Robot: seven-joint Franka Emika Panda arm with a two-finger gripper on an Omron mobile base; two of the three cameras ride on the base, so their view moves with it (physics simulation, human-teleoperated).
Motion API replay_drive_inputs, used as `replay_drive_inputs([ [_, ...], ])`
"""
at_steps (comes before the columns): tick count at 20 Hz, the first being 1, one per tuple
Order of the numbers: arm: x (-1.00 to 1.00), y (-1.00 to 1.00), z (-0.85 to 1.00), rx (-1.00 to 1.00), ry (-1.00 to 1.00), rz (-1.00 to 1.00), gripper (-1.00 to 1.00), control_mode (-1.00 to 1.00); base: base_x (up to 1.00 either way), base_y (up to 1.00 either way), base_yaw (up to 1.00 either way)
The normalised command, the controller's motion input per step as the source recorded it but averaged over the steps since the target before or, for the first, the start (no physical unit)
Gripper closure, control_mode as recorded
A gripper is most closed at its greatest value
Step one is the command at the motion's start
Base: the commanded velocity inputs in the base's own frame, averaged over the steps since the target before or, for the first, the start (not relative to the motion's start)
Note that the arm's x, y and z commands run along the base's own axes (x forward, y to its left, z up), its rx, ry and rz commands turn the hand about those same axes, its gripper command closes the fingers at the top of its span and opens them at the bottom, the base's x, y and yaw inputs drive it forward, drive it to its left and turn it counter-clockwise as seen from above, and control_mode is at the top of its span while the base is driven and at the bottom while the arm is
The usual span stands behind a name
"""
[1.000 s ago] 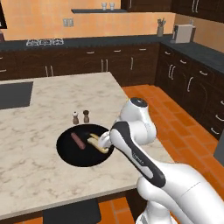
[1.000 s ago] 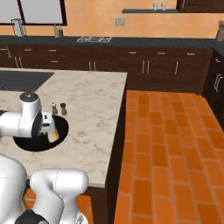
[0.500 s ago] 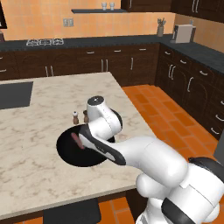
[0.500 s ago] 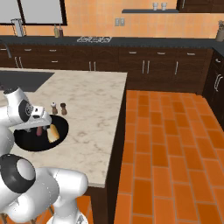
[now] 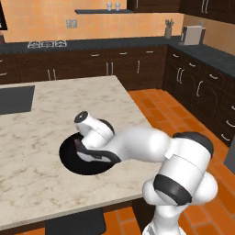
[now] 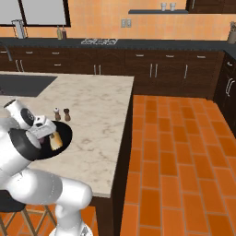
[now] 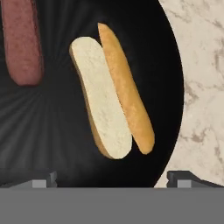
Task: Place one bun and one sausage from the bowl on each plate.
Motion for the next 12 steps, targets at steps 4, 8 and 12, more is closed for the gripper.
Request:
replay_drive_inputs([
  [4,0.34,0.0,-0.48,-0.25,-0.01,0.0,-1.0,-1.0,0.0,0.0,0.0],
  [8,0.21,0.0,-0.62,-0.32,-0.01,0.0,-1.0,-1.0,0.0,0.0,0.0],
  [12,0.26,-0.03,-0.26,-0.16,-0.04,0.0,-1.0,-1.0,0.0,0.0,0.0],
])
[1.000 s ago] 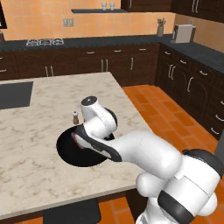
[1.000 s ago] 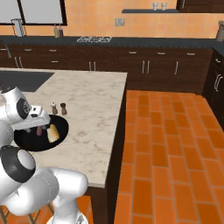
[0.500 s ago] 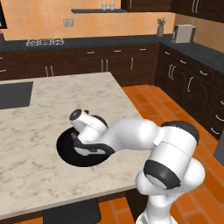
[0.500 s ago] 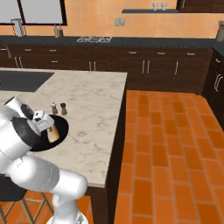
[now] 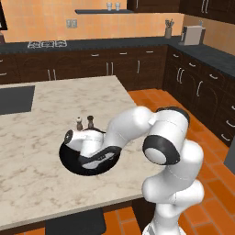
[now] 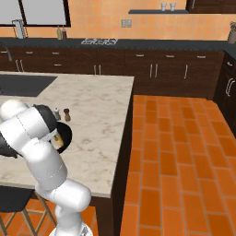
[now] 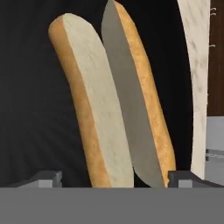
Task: Place one bun and one sausage from the bowl on each plate.
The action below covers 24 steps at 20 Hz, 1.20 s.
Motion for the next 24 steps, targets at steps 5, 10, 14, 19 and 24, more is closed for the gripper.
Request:
replay_drive_inputs([
  [5,0.33,-0.04,-0.05,-0.02,0.03,-0.02,-1.0,-1.0,0.0,0.0,0.0],
  [10,0.16,-0.14,-0.43,-0.07,0.0,0.0,-1.0,-1.0,0.0,0.0,0.0],
  [14,0.08,-0.39,-0.07,0.0,-0.01,-0.06,-1.0,-1.0,0.0,0.0,0.0],
  [19,0.07,-0.48,0.02,0.08,0.01,0.0,-1.0,-1.0,0.0,0.0,0.0],
  [24,0.05,-0.2,0.11,0.05,0.02,0.0,-1.0,-1.0,0.0,0.0,0.0],
])
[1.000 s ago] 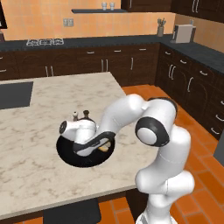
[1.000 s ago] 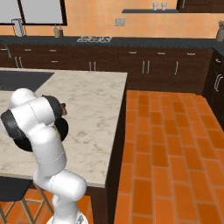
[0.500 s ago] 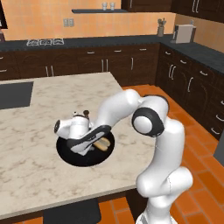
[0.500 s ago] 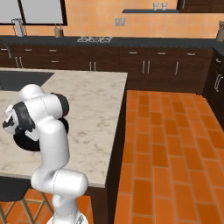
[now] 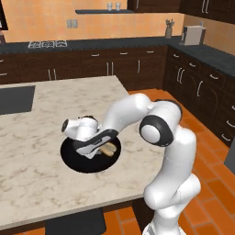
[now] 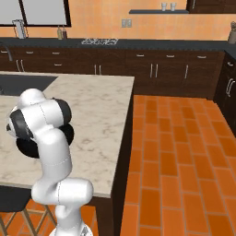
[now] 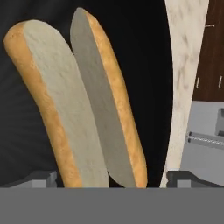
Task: Place one bun and one sausage from the bowl on each plate.
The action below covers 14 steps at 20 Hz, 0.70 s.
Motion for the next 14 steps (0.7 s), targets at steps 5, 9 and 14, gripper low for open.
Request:
replay_drive_inputs([
  [5,0.15,-0.2,-0.47,0.0,0.1,0.0,-1.0,-1.0,0.0,0.0,0.0],
  [9,0.09,-0.16,-0.28,0.01,0.02,0.0,1.0,-1.0,0.0,0.0,0.0],
  [14,-0.32,-0.06,0.15,0.04,-0.01,-0.01,1.0,-1.0,0.0,0.0,0.0],
])
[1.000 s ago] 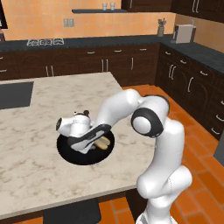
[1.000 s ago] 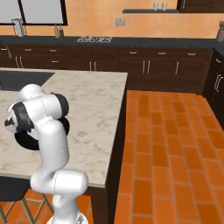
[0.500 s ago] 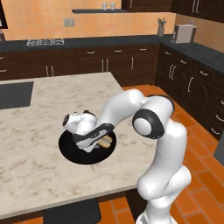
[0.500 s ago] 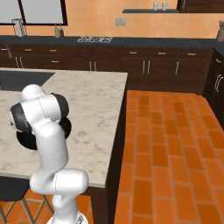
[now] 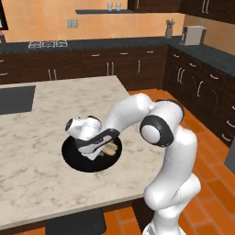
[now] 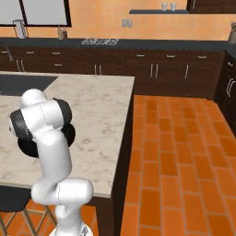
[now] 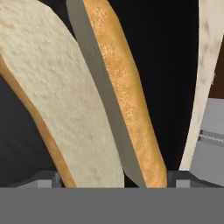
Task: Place one bun and one sausage from the bowl on each plate.
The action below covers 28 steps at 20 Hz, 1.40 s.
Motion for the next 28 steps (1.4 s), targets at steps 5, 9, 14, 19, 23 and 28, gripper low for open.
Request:
replay_drive_inputs([
  [5,-0.83,-0.24,0.98,0.27,-0.15,0.0,1.0,-1.0,0.0,0.0,0.0],
  [9,-0.83,-0.69,0.82,0.44,-0.06,0.0,1.0,-1.0,0.0,0.0,0.0],
  [14,-0.8,-0.61,0.2,0.38,0.0,0.0,1.0,1.0,-0.2,-0.08,0.0],
  [19,0.0,0.0,0.0,0.0,0.0,0.0,1.0,1.0,-1.0,0.12,0.01],
  [23,0.0,0.0,0.0,0.0,0.0,0.0,1.0,1.0,-0.61,0.97,0.0],
  [28,0.0,0.0,0.0,0.0,0.0,0.0,1.0,1.0,-0.14,1.0,0.0],
])
